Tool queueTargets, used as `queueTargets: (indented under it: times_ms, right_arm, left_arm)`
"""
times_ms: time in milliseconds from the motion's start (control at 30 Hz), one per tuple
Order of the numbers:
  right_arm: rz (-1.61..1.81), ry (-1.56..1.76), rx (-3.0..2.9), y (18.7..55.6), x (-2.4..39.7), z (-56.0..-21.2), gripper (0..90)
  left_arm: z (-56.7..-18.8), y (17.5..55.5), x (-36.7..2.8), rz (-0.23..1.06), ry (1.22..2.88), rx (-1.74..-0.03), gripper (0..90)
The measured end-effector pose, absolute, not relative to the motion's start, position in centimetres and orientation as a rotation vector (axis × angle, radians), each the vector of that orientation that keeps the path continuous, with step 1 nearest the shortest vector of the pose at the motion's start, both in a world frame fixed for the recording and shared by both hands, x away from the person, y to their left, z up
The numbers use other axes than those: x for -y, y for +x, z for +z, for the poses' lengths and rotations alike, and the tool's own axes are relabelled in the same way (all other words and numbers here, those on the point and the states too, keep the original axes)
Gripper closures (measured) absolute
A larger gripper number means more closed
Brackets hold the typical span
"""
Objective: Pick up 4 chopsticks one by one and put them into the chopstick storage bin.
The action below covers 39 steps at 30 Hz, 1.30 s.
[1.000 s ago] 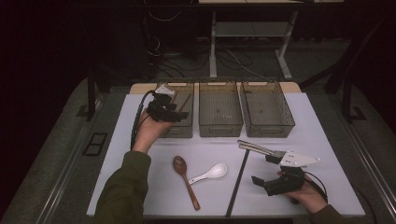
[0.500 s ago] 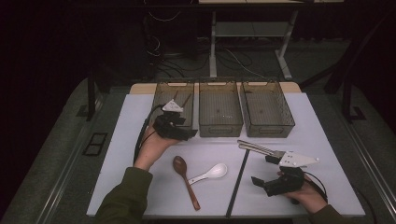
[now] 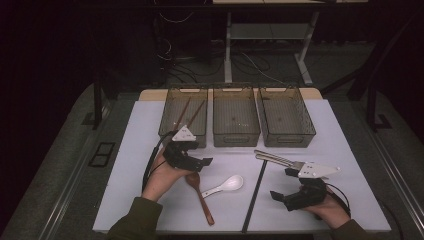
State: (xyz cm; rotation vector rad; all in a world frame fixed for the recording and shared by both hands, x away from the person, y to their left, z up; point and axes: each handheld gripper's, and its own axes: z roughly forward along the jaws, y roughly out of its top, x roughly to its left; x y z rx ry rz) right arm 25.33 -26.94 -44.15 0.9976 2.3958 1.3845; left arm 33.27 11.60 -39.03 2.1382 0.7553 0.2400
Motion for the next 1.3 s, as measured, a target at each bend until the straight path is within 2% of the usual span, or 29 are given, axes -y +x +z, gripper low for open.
queueTargets:
  times_ms: [133, 267, 333, 400, 433, 733, 900, 1133, 1300]
  right_arm:
    - [1.347, 1.006, -2.418, 25.4, 26.8, -43.9, 1.0]
    - [1.307, 1.024, -2.433, 25.7, 26.8, -43.9, 7.2]
    - [1.29, 1.03, -2.448, 26.0, 26.8, -43.9, 14.7]
    - [1.278, 1.055, -2.451, 26.3, 26.8, -43.9, 17.7]
    - [1.28, 1.055, -2.459, 26.5, 26.8, -43.8, 22.7]
    - [1.26, 1.095, -2.457, 28.2, 26.4, -43.5, 45.6]
    - [1.242, 1.11, -2.44, 29.4, 26.1, -43.6, 58.4]
    - [1.18, 1.114, -2.447, 31.4, 25.7, -43.7, 79.7]
    - [1.146, 1.15, -2.442, 32.8, 25.4, -43.9, 89.0]
  left_arm:
    - [-40.0, 32.0, -12.3, 0.246, 2.115, -0.754, 18.0]
    - [-41.0, 31.0, -13.2, 0.24, 2.099, -0.774, 14.6]
    - [-41.3, 30.4, -13.8, 0.248, 2.087, -0.779, 13.6]
    - [-41.6, 29.7, -14.3, 0.263, 2.078, -0.779, 12.8]
    - [-41.8, 29.4, -14.5, 0.273, 2.069, -0.787, 11.5]
    - [-43.4, 27.9, -15.8, 0.295, 2.073, -0.818, 0.0]
    - [-43.8, 27.2, -16.0, 0.262, 2.068, -0.819, 0.0]
    - [-44.3, 26.3, -15.6, 0.292, 2.126, -0.777, 0.0]
    - [-44.4, 26.4, -15.8, 0.292, 2.123, -0.771, 0.0]
